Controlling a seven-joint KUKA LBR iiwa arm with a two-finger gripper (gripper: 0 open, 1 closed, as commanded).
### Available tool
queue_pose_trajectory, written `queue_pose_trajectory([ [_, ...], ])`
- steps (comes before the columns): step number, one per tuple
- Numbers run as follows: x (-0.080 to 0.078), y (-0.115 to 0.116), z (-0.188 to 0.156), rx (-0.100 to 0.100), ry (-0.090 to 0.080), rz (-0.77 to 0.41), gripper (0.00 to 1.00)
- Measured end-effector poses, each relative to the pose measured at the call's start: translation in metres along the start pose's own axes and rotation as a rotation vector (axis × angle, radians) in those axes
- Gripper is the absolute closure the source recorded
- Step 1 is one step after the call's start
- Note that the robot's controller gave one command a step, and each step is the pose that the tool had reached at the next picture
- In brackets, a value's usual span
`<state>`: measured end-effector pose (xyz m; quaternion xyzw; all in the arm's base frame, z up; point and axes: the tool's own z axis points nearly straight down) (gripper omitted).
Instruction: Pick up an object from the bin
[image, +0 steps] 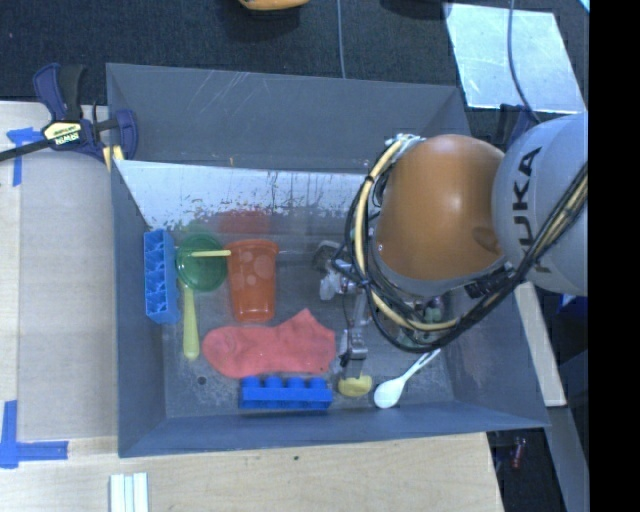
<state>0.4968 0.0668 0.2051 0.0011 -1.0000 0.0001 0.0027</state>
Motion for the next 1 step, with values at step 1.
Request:
queue_pose_trajectory([
  [1,-0.0018,-0.0004,-0.0041,-0.001,-0.009,0.002,0.0],
])
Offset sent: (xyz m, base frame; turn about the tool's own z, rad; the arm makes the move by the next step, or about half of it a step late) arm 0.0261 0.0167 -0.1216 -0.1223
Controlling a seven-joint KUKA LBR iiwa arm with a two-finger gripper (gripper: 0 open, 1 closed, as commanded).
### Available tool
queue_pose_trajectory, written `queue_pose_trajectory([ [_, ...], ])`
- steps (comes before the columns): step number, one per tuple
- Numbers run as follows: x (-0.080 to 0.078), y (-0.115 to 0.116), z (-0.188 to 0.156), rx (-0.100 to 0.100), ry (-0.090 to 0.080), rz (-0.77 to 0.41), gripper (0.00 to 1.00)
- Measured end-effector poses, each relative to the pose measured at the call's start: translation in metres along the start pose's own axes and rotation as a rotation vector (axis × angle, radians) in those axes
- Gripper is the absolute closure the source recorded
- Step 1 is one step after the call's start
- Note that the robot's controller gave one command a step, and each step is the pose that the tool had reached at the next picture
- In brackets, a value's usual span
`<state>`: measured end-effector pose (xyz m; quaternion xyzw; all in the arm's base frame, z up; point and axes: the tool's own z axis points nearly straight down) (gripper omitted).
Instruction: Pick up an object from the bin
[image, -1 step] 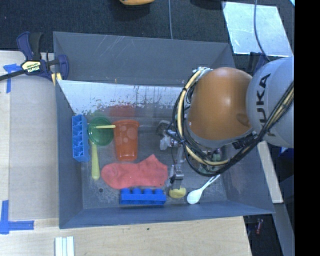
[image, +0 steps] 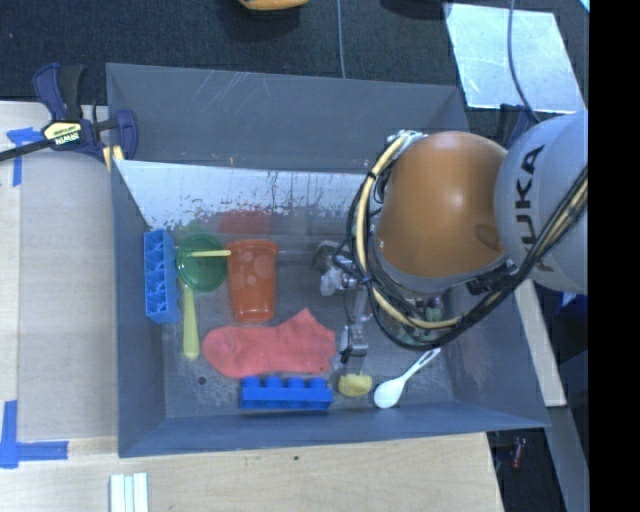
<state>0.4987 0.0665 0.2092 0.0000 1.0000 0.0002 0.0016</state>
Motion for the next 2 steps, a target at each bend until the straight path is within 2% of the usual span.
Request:
queue_pose_trajectory([
  [1,-0.013,0.008,0.055,-0.001,-0.007,-0.057,0.0],
  [2,-0.017,0.038,0.12,-0.001,-0.01,-0.045,0.0],
])
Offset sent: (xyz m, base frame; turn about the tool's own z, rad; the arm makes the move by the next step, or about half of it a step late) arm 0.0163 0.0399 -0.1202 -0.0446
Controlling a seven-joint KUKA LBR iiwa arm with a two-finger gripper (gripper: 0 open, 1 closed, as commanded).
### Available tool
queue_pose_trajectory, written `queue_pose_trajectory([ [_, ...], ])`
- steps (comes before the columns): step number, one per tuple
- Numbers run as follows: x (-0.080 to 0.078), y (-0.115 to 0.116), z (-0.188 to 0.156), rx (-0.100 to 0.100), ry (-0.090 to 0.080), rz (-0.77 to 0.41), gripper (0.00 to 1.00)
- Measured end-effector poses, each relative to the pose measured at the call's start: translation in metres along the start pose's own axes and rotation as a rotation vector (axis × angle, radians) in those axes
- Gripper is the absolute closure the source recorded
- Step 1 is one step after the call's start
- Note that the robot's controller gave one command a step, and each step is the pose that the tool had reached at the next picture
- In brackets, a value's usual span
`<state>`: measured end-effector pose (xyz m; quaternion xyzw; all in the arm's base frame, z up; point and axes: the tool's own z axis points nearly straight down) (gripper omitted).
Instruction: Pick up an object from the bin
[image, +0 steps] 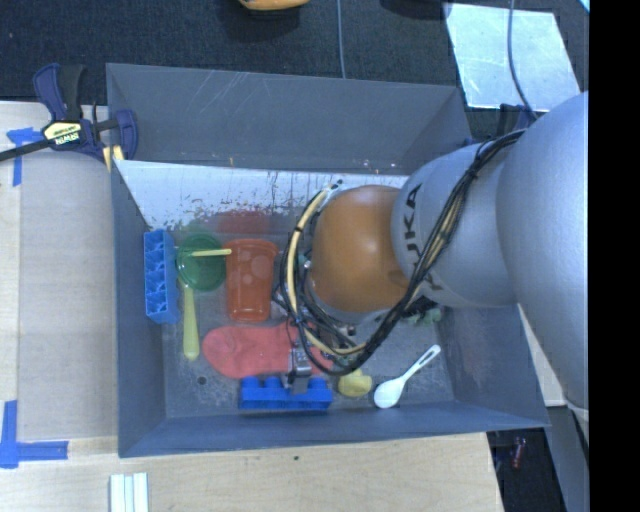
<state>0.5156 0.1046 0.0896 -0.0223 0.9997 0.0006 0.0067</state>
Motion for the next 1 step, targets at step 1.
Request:
queue_pose_trajectory([
  [1,-0.0026,-0.0063,0.0187,0.002,0.003,0.175,1.0],
])
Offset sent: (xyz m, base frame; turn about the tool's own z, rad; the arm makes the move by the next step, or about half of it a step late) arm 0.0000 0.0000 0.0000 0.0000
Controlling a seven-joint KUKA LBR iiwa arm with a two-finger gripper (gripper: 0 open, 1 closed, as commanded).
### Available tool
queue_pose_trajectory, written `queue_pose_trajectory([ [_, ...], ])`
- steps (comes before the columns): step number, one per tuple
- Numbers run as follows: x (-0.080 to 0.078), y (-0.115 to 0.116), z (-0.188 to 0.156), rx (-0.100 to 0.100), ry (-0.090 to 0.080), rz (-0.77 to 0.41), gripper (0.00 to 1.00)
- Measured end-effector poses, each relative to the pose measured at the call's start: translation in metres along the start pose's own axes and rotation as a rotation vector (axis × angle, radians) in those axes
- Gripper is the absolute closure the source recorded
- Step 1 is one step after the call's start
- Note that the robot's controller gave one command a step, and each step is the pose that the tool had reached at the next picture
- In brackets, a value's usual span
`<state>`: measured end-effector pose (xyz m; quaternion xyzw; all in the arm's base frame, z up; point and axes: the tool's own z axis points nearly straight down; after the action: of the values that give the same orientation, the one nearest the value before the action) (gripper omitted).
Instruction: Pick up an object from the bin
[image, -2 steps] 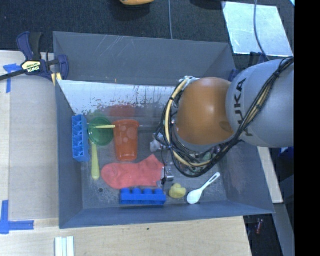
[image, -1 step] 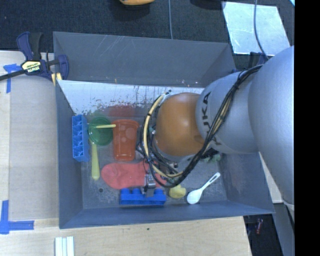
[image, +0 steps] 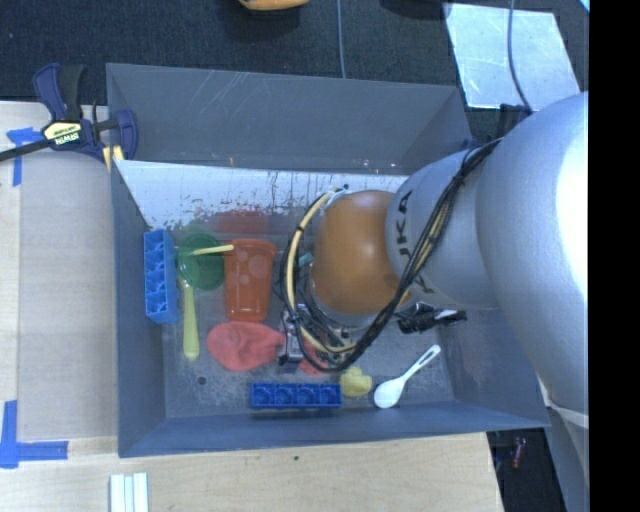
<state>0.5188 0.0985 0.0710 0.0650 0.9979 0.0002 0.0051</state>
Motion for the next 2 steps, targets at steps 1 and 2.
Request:
queue_pose_trajectory([
  [1,0.0,0.0,0.0,0.0,0.0,0.0,1.0],
  [2,0.005,-0.003,-0.056,0.002,0.005,-0.046,1.0],
])
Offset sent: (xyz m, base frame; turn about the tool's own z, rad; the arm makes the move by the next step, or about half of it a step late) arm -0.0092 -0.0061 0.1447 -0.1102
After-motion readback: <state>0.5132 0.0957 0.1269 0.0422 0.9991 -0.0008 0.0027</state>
